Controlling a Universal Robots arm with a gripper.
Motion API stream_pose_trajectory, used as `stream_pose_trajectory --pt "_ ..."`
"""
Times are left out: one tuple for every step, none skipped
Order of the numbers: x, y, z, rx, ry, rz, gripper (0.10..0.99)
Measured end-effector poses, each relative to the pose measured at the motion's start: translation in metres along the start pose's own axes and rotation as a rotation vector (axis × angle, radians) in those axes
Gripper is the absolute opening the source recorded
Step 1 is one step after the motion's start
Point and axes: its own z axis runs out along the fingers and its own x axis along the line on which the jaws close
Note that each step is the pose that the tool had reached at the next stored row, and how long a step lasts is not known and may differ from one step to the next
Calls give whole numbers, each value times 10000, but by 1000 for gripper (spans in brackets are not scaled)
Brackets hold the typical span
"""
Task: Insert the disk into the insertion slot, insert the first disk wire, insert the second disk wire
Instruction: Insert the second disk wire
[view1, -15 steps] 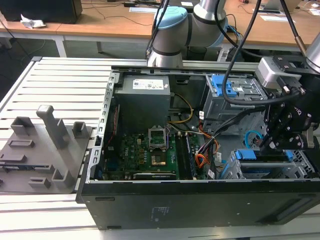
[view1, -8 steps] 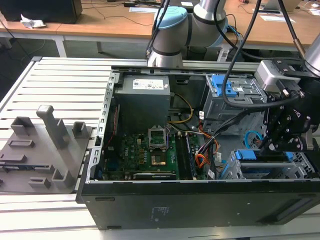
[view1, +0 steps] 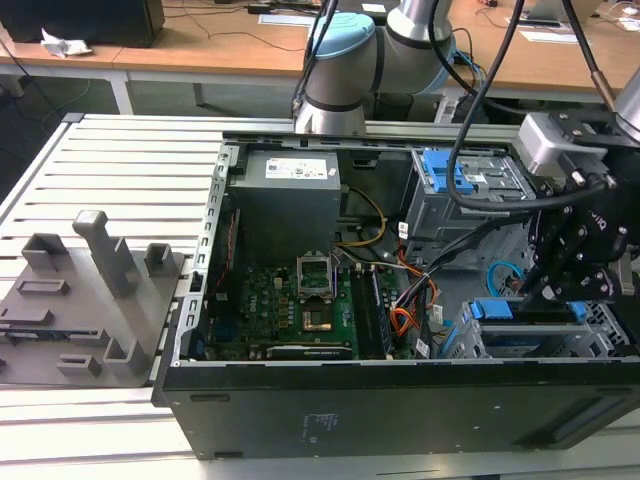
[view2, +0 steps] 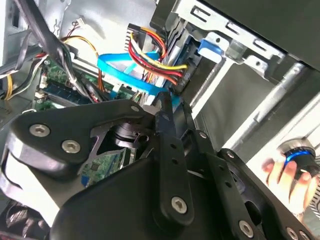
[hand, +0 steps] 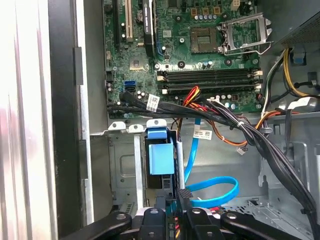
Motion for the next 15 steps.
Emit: stream_pose_trajectory --pt "2 3 -72 0 1 0 239" --pt "2 5 -106 0 0 0 239" --pt "2 6 -131 0 0 0 239" --pt "-1 7 -147 0 -1 0 239" --pt "-2 7 -151 0 -2 0 239" --pt "-2 8 -161 0 -1 0 161" --pt "-3 8 -165 -1 -1 0 106" --pt "-2 8 -166 -1 -1 0 106" --pt "-2 8 -167 0 -1 0 106" --pt "-3 8 -168 0 0 -1 106" --pt "-2 8 -168 0 -1 0 106" --pt "-2 19 -170 0 4 -1 106" --pt "1 46 -167 0 0 -1 106" --pt "5 99 -164 0 0 0 106" --pt "8 135 -162 0 0 -1 106"
